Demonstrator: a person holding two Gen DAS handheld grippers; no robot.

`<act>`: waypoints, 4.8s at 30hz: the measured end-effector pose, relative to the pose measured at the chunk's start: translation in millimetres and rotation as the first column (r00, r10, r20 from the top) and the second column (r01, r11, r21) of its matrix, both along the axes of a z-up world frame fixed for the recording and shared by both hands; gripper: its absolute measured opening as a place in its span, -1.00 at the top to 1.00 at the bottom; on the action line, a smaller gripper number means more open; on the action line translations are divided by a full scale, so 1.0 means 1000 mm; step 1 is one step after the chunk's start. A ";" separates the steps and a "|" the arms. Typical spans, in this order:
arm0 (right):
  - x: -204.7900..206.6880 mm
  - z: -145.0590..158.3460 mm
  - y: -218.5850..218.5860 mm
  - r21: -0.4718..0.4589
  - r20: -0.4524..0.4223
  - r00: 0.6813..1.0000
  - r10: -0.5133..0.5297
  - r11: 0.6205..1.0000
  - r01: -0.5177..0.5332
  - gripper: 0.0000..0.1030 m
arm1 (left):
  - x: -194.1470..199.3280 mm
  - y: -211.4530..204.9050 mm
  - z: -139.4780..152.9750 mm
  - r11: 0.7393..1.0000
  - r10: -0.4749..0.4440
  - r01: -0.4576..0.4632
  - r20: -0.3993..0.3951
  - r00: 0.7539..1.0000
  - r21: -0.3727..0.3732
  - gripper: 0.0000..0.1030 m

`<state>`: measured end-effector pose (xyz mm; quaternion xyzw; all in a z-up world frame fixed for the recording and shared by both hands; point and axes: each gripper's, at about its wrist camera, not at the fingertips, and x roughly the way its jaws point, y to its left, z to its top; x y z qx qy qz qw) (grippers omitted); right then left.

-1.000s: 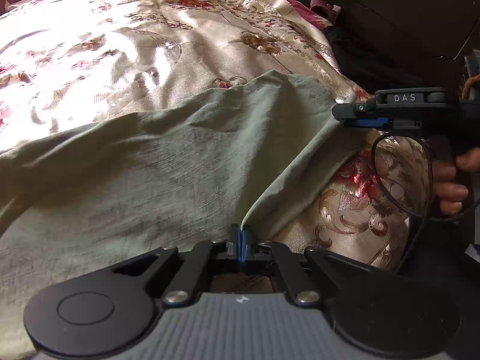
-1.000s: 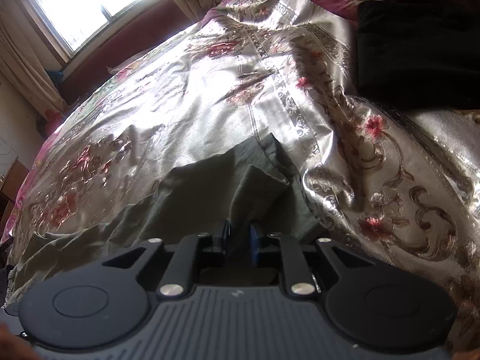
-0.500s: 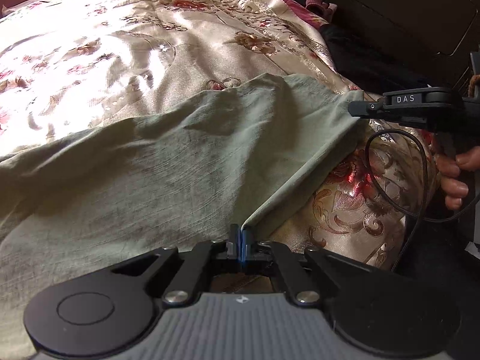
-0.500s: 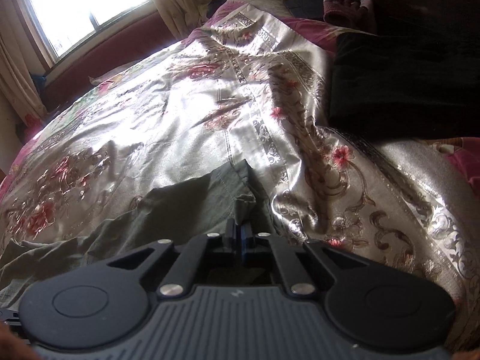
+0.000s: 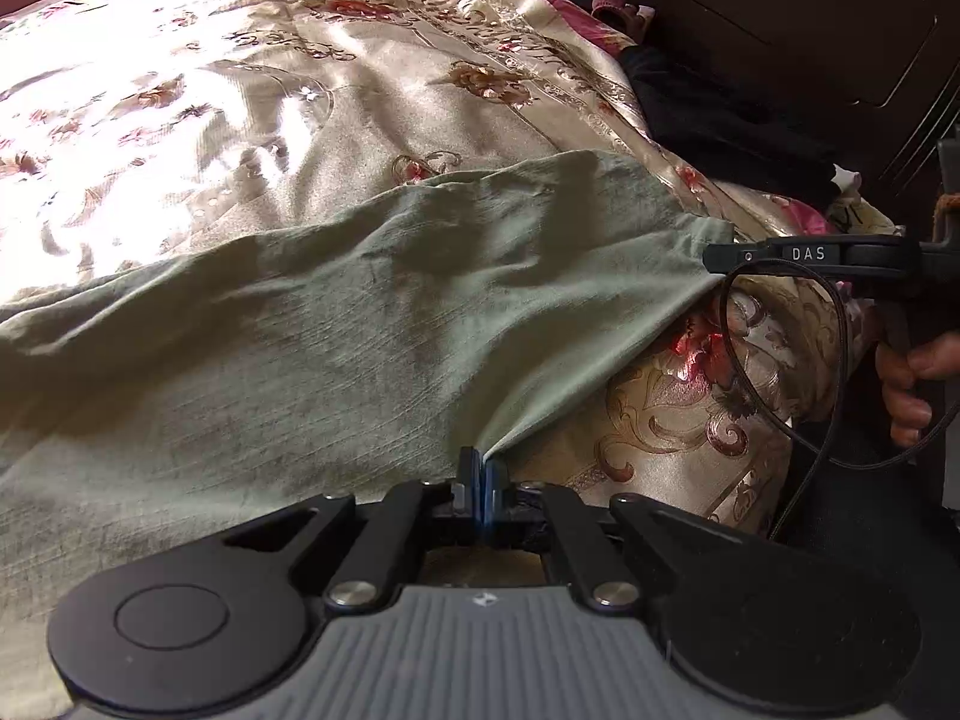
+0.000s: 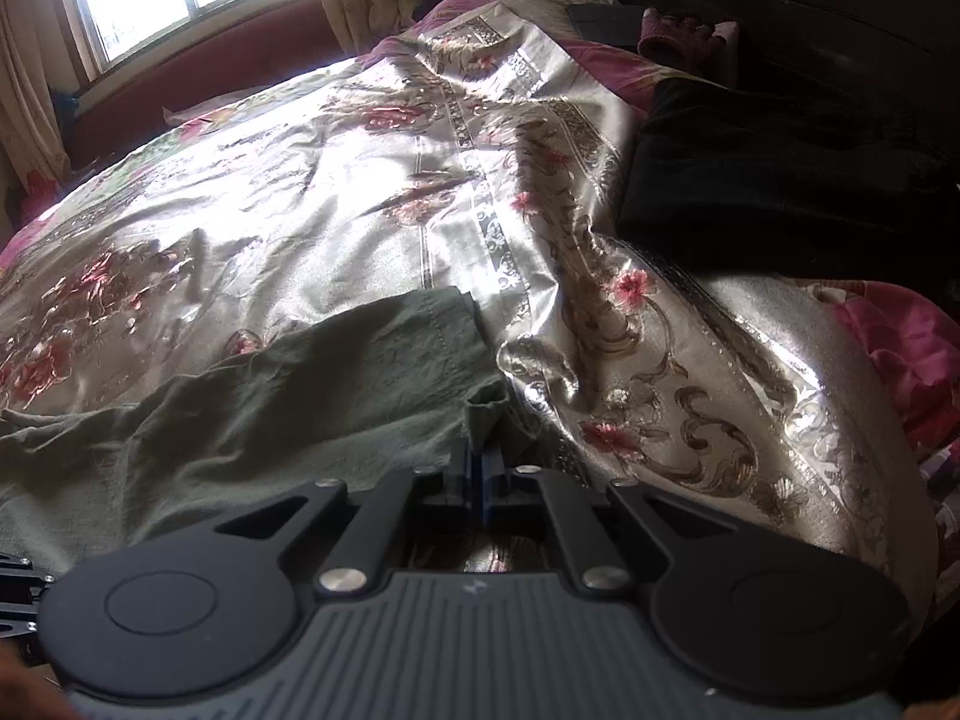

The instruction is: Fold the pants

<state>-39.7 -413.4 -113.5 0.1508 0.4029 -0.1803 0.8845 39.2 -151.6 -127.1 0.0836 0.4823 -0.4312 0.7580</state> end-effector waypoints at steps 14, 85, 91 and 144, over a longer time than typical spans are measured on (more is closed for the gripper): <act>0.032 0.049 -0.023 -0.026 0.089 0.991 0.105 0.994 -0.103 0.24 | 0.041 0.083 0.045 0.989 0.146 -0.146 0.133 0.980 -0.011 0.00; -0.020 0.042 0.006 0.051 0.157 0.984 0.078 0.995 -0.087 -0.57 | 0.036 0.189 0.075 0.792 0.590 -0.610 0.218 0.777 0.033 -0.99; -0.041 0.031 0.003 0.144 0.188 0.981 0.049 0.987 -0.077 -0.58 | 0.015 0.199 0.068 0.733 0.675 -0.680 0.130 0.726 -0.009 -1.00; 0.069 -0.007 0.189 0.072 0.123 0.754 0.645 0.752 -0.655 0.91 | 0.061 0.140 -0.013 0.682 0.433 -0.657 -0.547 0.717 -0.322 -0.81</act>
